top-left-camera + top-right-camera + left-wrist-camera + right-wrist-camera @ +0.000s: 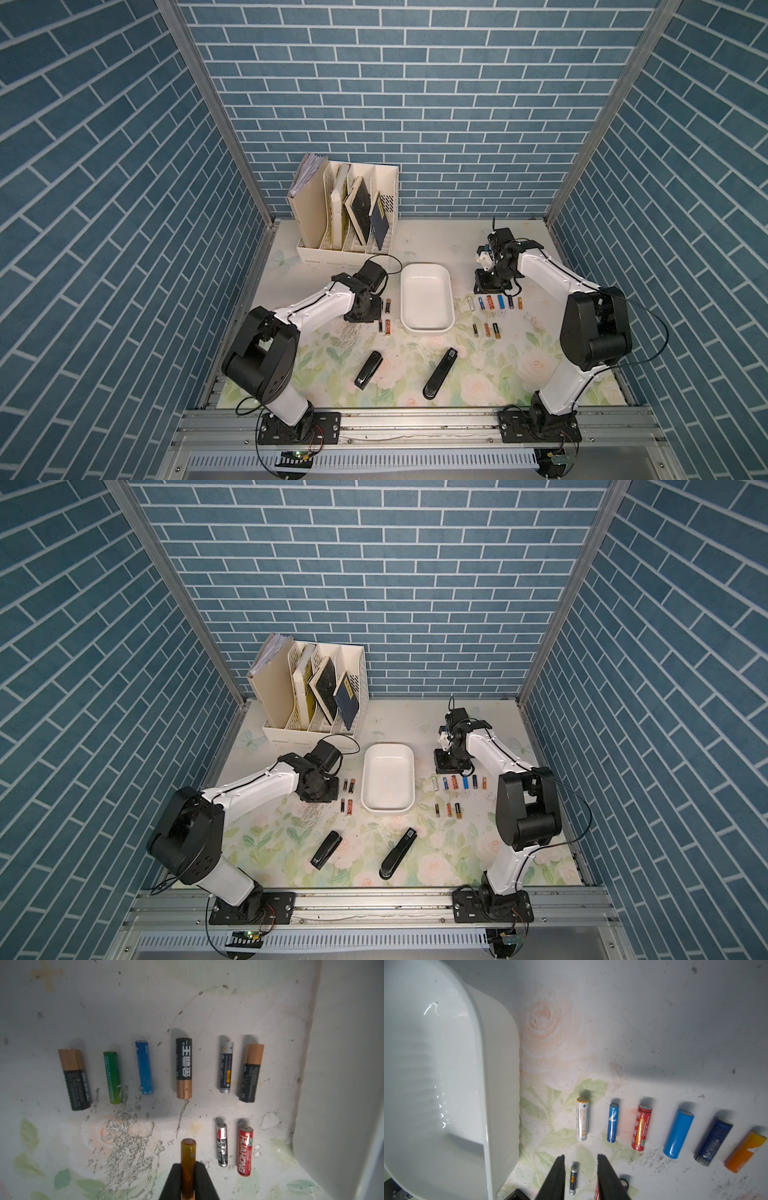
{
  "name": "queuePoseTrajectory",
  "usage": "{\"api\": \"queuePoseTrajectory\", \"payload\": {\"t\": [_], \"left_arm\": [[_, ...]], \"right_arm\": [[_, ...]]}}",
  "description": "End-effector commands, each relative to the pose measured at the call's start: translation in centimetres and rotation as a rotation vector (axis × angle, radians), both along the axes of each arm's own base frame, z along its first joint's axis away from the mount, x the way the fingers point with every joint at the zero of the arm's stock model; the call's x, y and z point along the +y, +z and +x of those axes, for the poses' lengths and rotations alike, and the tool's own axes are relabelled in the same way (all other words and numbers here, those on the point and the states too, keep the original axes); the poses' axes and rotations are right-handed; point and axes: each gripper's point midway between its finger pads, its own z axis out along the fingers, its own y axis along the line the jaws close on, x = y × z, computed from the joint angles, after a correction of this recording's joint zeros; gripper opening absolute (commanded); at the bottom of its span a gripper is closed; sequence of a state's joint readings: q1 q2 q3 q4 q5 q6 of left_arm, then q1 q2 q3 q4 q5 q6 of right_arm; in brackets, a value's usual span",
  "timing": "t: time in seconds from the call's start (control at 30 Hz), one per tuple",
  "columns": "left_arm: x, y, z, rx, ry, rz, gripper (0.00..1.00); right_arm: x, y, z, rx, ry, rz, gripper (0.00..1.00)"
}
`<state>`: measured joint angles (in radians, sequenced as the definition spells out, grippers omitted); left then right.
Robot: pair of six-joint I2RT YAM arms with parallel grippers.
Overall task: Take the batteries out of the storage box
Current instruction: Place the battery at the center of the board.
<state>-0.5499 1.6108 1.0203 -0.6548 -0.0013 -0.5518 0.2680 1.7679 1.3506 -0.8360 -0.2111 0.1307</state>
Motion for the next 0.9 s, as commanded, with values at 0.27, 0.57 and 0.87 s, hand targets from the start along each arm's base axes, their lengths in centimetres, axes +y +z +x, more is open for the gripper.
{"api": "queuePoseTrajectory", "payload": {"t": [0.27, 0.57, 0.87], "left_arm": [[-0.3, -3.3, 0.0, 0.037, 0.047, -0.012, 0.17], [-0.5, -4.8, -0.4, 0.072, 0.043, -0.019, 0.17], [-0.2, -4.7, -1.0, 0.078, 0.045, -0.020, 0.22]], "right_arm": [[-0.2, -0.7, -0.3, 0.019, 0.024, -0.009, 0.30], [-0.3, -0.7, -0.5, 0.024, 0.022, -0.018, 0.30], [-0.3, -0.8, -0.4, 0.025, 0.017, -0.016, 0.30]]}}
